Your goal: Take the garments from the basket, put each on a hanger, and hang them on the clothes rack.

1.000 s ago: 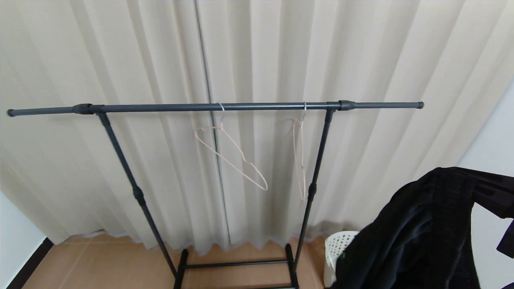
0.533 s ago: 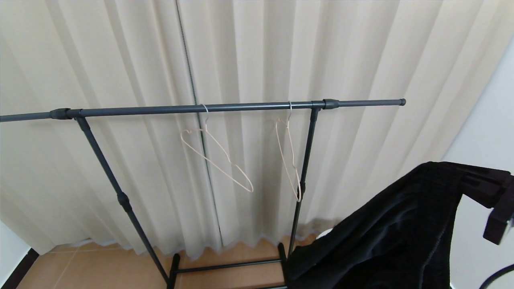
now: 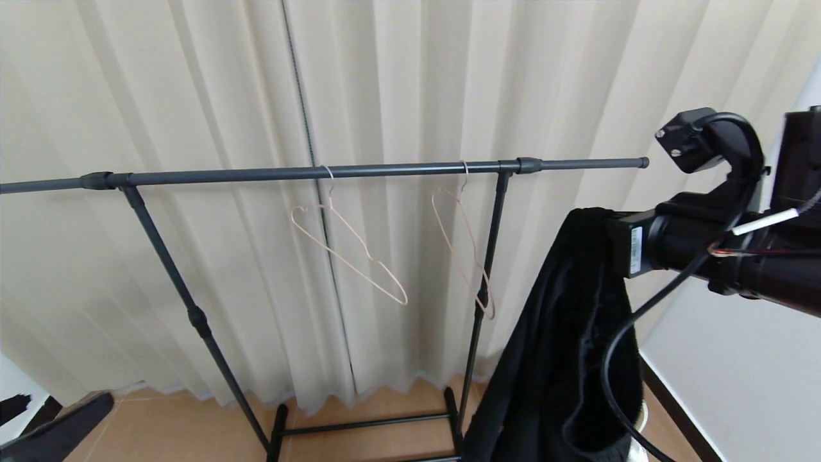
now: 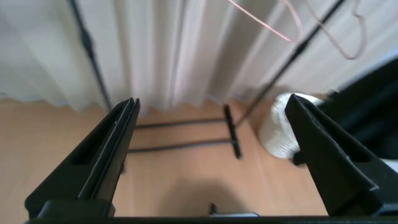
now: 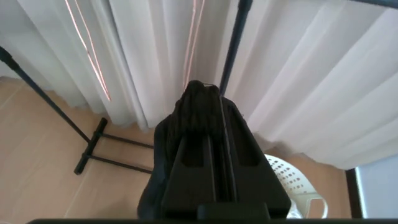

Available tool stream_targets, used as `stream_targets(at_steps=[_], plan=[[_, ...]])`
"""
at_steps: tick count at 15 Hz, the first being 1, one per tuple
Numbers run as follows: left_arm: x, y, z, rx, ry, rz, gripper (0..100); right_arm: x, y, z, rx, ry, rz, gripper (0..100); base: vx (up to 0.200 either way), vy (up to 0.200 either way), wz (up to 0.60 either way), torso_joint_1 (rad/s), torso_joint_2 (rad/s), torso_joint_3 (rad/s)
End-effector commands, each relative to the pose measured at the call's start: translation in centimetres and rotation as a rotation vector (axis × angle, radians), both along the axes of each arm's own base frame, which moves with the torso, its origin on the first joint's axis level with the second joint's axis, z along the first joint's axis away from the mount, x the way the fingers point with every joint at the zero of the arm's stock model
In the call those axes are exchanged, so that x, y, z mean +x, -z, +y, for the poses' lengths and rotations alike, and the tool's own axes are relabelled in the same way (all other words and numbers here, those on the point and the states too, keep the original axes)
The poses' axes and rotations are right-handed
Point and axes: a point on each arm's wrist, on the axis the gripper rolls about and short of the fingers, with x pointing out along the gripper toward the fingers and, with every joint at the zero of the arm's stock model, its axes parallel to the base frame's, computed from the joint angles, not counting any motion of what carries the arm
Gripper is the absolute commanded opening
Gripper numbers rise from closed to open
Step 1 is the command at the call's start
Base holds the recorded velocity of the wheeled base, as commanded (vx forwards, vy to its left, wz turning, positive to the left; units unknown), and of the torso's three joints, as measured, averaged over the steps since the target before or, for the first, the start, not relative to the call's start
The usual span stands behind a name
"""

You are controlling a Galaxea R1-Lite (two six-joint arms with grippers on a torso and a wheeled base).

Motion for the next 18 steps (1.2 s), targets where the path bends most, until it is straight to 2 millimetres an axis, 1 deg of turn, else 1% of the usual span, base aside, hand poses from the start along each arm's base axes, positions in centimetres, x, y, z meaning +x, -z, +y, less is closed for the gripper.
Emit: stream_targets(at_steps=[1, 2, 3, 4, 6, 7, 8, 9, 10, 11, 14, 15, 16, 18], plan=[[6.3, -1.0, -4.0, -0.039, 0.163, 0.213, 100, 2.1, 1.4, 1.5, -0.005, 0.004, 0.050, 0, 0.000, 0.000, 0.00, 0.000, 0.00, 0.000], [6.8, -1.0, -4.5, -0.037, 0.183, 0.228, 100, 2.5, 1.3, 1.7, 0.003, 0.006, 0.051, 0, 0.000, 0.000, 0.00, 0.000, 0.00, 0.000], [7.6, -0.9, -5.5, -0.032, 0.213, 0.259, 100, 2.8, 1.2, 1.9, 0.017, 0.010, 0.049, 0, 0.000, 0.000, 0.00, 0.000, 0.00, 0.000], [8.8, -0.7, -7.3, -0.033, 0.261, 0.302, 100, 3.2, 1.0, 2.8, 0.051, 0.000, 0.052, 0, 0.000, 0.000, 0.00, 0.000, 0.00, 0.000], [10.1, -0.1, -9.1, -0.021, 0.299, 0.356, 100, 3.4, 1.3, 3.8, 0.057, -0.008, 0.061, 0, 0.000, 0.000, 0.00, 0.000, 0.00, 0.000], [11.0, 0.4, -10.5, -0.007, 0.324, 0.392, 100, 3.5, 1.6, 4.4, 0.063, -0.016, 0.071, 0, 0.000, 0.000, 0.00, 0.000, 0.00, 0.000], [11.5, 0.7, -11.4, -0.003, 0.339, 0.413, 100, 3.6, 1.7, 4.7, 0.070, -0.012, 0.073, 0, 0.000, 0.000, 0.00, 0.000, 0.00, 0.000], [12.0, 0.9, -13.1, 0.000, 0.370, 0.436, 100, 3.7, 1.7, 5.2, 0.084, -0.004, 0.066, 0, 0.000, 0.000, 0.00, 0.000, 0.00, 0.000], [12.1, 1.1, -13.9, -0.001, 0.387, 0.446, 100, 3.8, 1.6, 5.4, 0.095, 0.003, 0.057, 0, 0.000, 0.000, 0.00, 0.000, 0.00, 0.000], [12.0, 1.1, -15.6, -0.002, 0.430, 0.455, 100, 3.6, 1.3, 6.0, 0.115, 0.003, 0.041, 0, 0.000, 0.000, 0.00, 0.000, 0.00, 0.000], [12.1, 1.6, -18.7, -0.027, 0.493, 0.454, 100, 2.9, 1.3, 7.2, 0.151, -0.007, 0.049, 0, 0.000, 0.000, 0.00, 0.000, 0.00, 0.000], [12.0, 1.8, -19.2, -0.028, 0.503, 0.456, 100, 2.9, 1.3, 7.4, 0.152, 0.000, 0.048, 0, 0.000, 0.000, 0.00, 0.000, 0.00, 0.000], [12.3, 2.6, -20.4, -0.024, 0.520, 0.464, 100, 3.0, 1.8, 8.1, 0.153, 0.021, 0.055, 0, 0.000, 0.000, 0.00, 0.000, 0.00, 0.000], [13.0, 3.7, -21.5, -0.033, 0.511, 0.478, 100, 2.7, 1.8, 8.5, 0.165, 0.029, 0.054, 0, 0.000, 0.000, 0.00, 0.000, 0.00, 0.000]])
